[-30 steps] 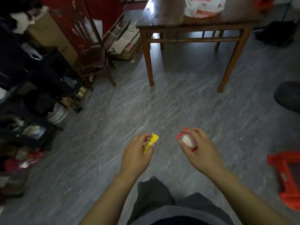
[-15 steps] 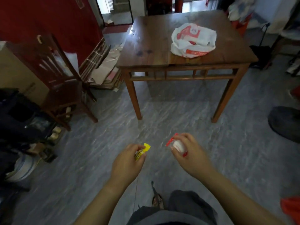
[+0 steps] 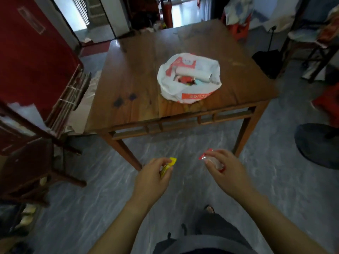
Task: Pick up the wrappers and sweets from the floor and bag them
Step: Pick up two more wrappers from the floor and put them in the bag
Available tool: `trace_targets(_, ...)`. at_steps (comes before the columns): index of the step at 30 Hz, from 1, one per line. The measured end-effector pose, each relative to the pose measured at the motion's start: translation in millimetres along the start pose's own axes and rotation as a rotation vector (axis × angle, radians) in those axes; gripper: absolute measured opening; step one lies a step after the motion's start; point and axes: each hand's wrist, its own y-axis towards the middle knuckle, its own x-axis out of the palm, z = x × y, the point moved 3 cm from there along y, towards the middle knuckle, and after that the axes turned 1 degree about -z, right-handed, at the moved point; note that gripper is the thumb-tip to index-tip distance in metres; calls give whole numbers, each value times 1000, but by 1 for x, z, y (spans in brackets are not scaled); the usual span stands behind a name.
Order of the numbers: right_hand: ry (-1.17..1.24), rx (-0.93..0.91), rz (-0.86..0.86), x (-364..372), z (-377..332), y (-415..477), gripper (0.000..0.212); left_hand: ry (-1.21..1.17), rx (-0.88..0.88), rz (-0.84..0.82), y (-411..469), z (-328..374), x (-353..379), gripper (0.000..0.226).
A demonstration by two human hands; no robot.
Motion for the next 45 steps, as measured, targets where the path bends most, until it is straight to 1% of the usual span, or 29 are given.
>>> trace_targets(3,-9,-25,10,-21,10,62,32,0,12,18,72,16,-1,17)
trace_targets(8,-8,9,51,-46,27,134,34,-36,68,-12,169,27,4,14)
trace_targets(11,-29,44,83,-59,40,175,34,-42,107,-18,235,35,6,16)
trace_targets(14,-70,82,136,-73,54,222,33,-45,149,-60,305,49,12,21)
trace_targets(17,-80,121,162,-80,59,266,33,-38,215,-97,370,63,20,22)
trace_targets(19,-85,144,171,-80,58,293,32,-19,251,-105,410,68,26,19)
trace_targets(24,-118,206,176,-81,60,349,32,16,289,-97,483,64,41,21)
trace_targets(27,-117,247,187,-82,66,366,31,50,288,-161,502,52,58,28)
trace_targets(30,-106,245,155,-82,69,385,29,252,322,-234,508,34,79,39)
trace_targets(32,-83,221,117,-83,71,400,26,288,259,-279,503,19,91,49)
trace_targets(36,-47,139,-10,-76,72,431,29,236,142,-285,482,2,107,65)
trace_targets(39,-73,42,-144,-72,71,448,34,222,82,-296,465,4,113,63)
trace_targets(42,-95,-68,-256,-76,70,460,34,264,-22,-274,456,20,112,57)
trace_targets(45,-132,-145,-342,-85,76,472,35,340,-117,-374,451,29,114,59)
